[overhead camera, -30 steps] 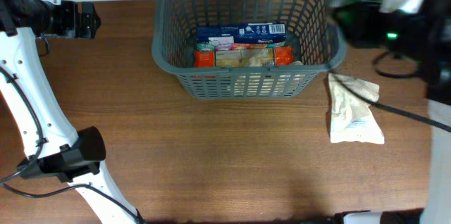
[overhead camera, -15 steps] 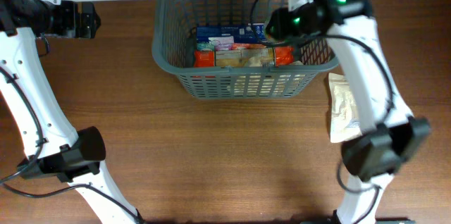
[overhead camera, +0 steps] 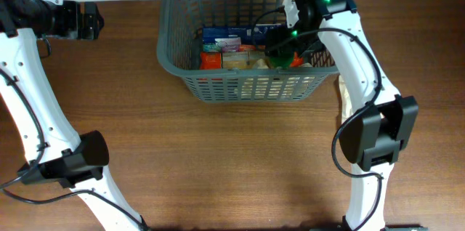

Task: Pack container
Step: 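Carry the jar into the basket and release it, then lower the right gripper onto the beige pouch on the right and grasp it, then lift the beige pouch with the right gripper and lower it into the basket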

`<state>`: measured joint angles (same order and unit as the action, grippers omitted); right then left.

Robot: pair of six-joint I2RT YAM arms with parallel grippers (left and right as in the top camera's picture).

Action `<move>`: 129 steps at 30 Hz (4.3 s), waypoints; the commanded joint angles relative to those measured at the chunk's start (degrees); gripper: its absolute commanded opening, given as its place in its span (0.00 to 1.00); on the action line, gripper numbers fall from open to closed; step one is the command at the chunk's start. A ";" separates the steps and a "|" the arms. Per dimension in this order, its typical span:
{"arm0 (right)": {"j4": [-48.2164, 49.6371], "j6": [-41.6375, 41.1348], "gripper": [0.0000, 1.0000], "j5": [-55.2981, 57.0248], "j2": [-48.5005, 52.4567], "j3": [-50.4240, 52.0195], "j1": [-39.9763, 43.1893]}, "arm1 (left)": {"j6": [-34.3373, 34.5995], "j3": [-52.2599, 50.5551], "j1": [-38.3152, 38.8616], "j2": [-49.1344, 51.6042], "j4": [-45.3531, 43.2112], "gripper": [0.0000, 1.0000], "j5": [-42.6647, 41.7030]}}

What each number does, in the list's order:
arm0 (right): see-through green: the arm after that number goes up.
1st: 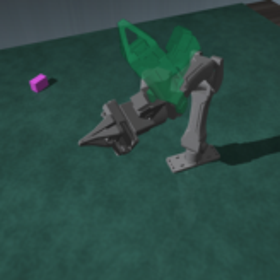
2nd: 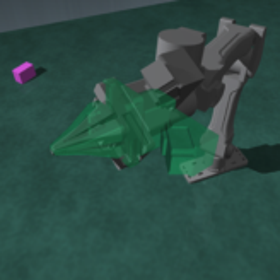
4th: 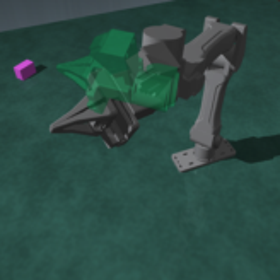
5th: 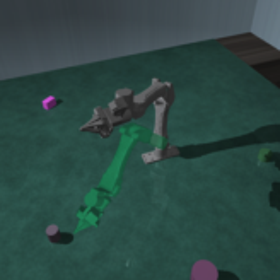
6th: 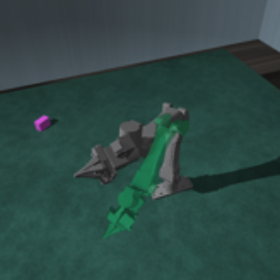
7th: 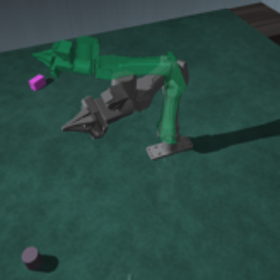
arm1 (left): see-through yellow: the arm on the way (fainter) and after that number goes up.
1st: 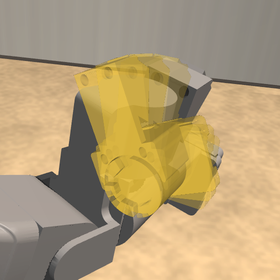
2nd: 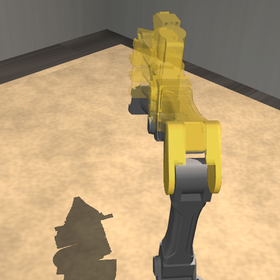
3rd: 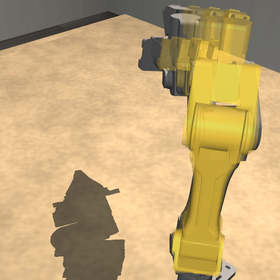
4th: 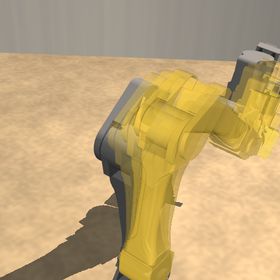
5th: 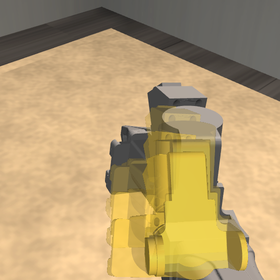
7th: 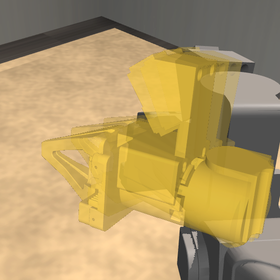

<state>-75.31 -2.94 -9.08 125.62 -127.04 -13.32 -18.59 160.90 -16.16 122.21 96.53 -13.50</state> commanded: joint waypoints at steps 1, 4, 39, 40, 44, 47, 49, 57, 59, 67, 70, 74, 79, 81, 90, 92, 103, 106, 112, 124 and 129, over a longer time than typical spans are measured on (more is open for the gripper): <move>-4.22 2.75 0.99 2.51 -5.62 -9.81 -0.13 | 0.59 -0.31 -0.13 -0.09 0.13 0.99 -0.22; -12.26 2.71 0.89 8.28 -7.98 -22.51 -0.09 | 0.59 -0.31 -0.13 -0.09 0.13 0.99 -0.22; -12.28 -1.25 0.95 3.43 -4.00 1.29 32.15 | 0.59 -0.31 -0.13 -0.09 0.13 0.99 -0.22; -12.28 -0.61 0.95 3.10 -4.00 2.45 32.15 | 0.59 -0.31 -0.13 -0.09 0.13 0.99 -0.22; -12.26 1.79 0.95 1.53 -4.00 9.44 32.09 | 0.59 -0.31 -0.13 -0.09 0.13 0.99 -0.22; -12.11 3.82 0.94 1.53 -4.00 13.00 32.09 | 0.59 -0.31 -0.13 -0.09 0.13 0.99 -0.22; -11.98 5.66 0.93 1.51 -4.00 14.97 32.09 | 0.59 -0.31 -0.13 -0.09 0.13 0.99 -0.22; -7.56 5.92 0.93 1.53 -4.00 24.96 32.15 | 0.59 -0.31 -0.13 -0.09 0.13 0.99 -0.22; -5.31 5.46 0.93 1.49 -4.00 28.09 32.15 | 0.59 -0.31 -0.13 -0.09 0.13 0.99 -0.22; 2.45 3.23 0.89 -2.01 -4.00 38.10 32.15 | 0.59 -0.31 -0.13 -0.09 0.13 0.99 -0.22; 4.68 1.77 0.85 -2.34 -4.00 40.57 32.15 | 0.59 -0.31 -0.13 -0.09 0.13 0.99 -0.22; 7.32 -0.87 0.73 -2.34 -4.00 43.23 32.15 | 0.59 -0.31 -0.13 -0.09 0.13 0.99 -0.22; 8.76 -3.08 0.52 -2.34 -4.00 44.54 32.15 | 0.59 -0.31 -0.13 -0.09 0.13 0.99 -0.22; 8.74 -3.41 0.43 -2.38 -4.09 44.39 32.15 | 0.59 -0.31 -0.13 -0.09 0.13 0.99 -0.22; 3.30 -3.39 0.21 -2.58 -5.31 37.53 33.73 | 0.59 -0.31 -0.13 -0.09 0.13 0.99 -0.22; 1.14 -3.56 0.21 -2.82 -6.38 33.44 34.93 | 0.59 -0.31 -0.13 -0.09 0.13 0.99 -0.22; -18.82 -3.56 0.21 -17.84 -9.03 -16.41 39.23 | 0.59 -0.31 -0.13 -0.09 0.13 0.99 -0.22; -21.38 -3.56 0.20 -24.61 -9.27 -29.94 38.49 | 0.59 -0.31 -0.13 -0.09 0.13 0.99 -0.22; -21.86 -3.56 0.06 -31.65 -9.57 -52.00 29.09 | 0.59 -0.31 -0.13 -0.09 0.13 0.99 -0.22; -13.27 9.29 0.04 -4.81 -0.52 -45.42 -4.24 | 0.59 -0.31 -0.13 -0.09 0.13 0.99 -0.22; -11.67 18.18 0.04 -2.25 3.74 -38.14 -7.52 | 0.59 -0.31 -0.13 -0.09 0.13 0.99 -0.22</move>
<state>-87.85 7.33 -16.01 126.98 -168.83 -19.40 -18.39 160.79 -16.16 122.21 96.66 -13.50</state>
